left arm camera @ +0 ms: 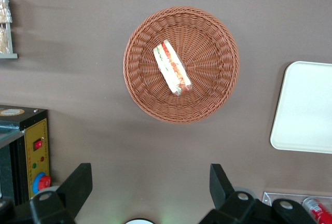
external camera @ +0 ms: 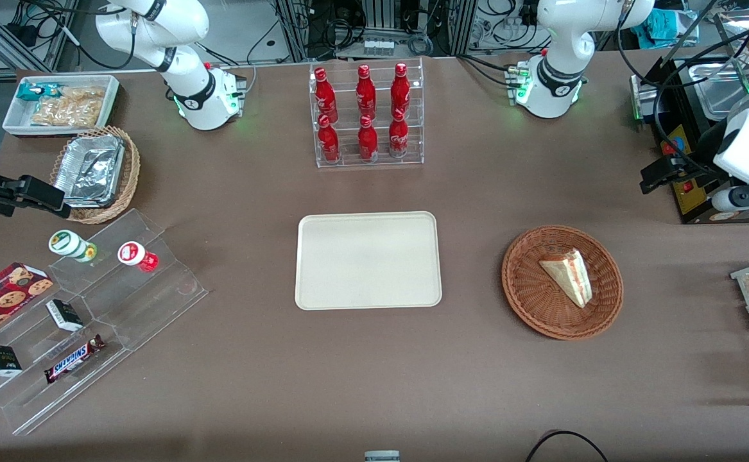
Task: Place sandwich from basket to tray
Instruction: 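Move the left gripper over the wrapped sandwich in the wicker basket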
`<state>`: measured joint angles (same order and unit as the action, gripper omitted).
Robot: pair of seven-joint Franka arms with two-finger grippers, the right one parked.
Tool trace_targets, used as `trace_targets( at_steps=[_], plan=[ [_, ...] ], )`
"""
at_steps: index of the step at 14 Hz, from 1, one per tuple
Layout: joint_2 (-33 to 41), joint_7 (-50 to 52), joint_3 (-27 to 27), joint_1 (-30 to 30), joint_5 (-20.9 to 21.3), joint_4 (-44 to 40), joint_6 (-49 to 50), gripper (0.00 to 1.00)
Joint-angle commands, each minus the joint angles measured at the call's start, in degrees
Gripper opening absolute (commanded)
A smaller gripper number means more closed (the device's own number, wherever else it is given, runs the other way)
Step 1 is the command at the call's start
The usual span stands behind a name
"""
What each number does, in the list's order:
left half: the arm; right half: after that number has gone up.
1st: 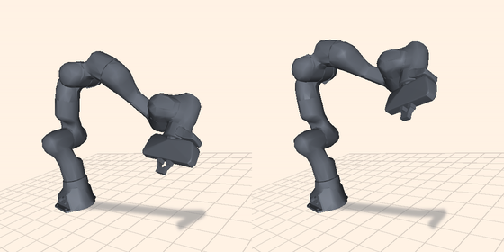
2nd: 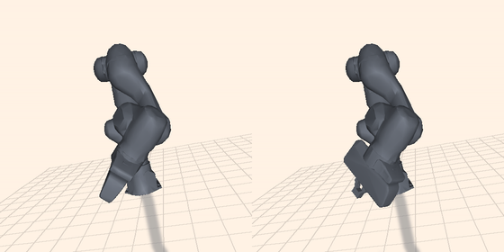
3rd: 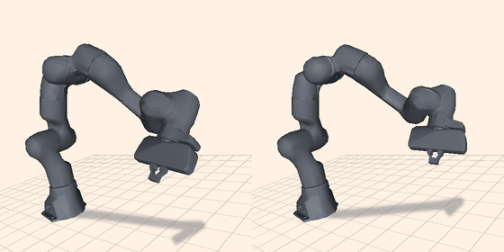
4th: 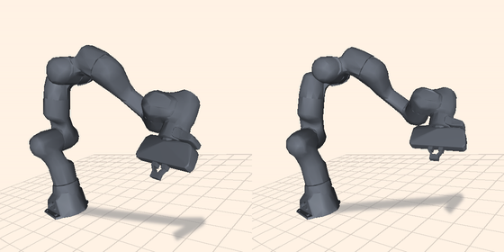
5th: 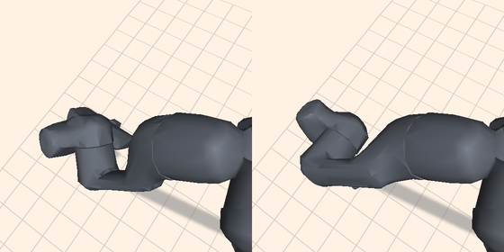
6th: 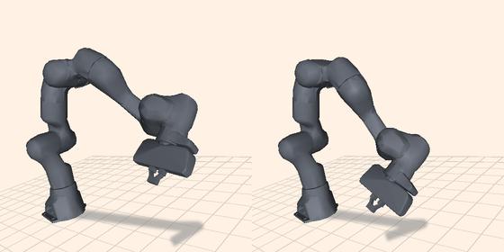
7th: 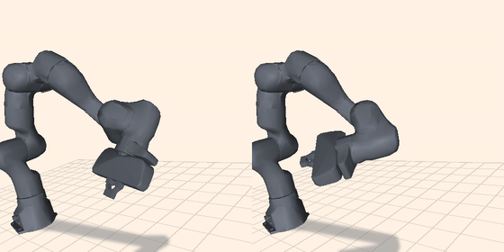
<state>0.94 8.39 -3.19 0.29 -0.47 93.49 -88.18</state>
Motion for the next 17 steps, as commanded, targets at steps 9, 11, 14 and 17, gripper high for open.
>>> trace_targets(
  at_steps=[9,11,14,17],
  plan=[
    [-4.64,-2.68,0.2,-0.91,0.91,9.83,-10.12,1.0],
    [-4.37,-2.51,0.2,-0.82,0.91,15.9,-18.04,1.0],
    [-4.72,2.04,0.2,-0.82,0.82,23.47,-29.12,1.0],
    [-6.39,16.51,0.12,-1.08,0.73,27.35,-37.39,1.0]
  ],
)
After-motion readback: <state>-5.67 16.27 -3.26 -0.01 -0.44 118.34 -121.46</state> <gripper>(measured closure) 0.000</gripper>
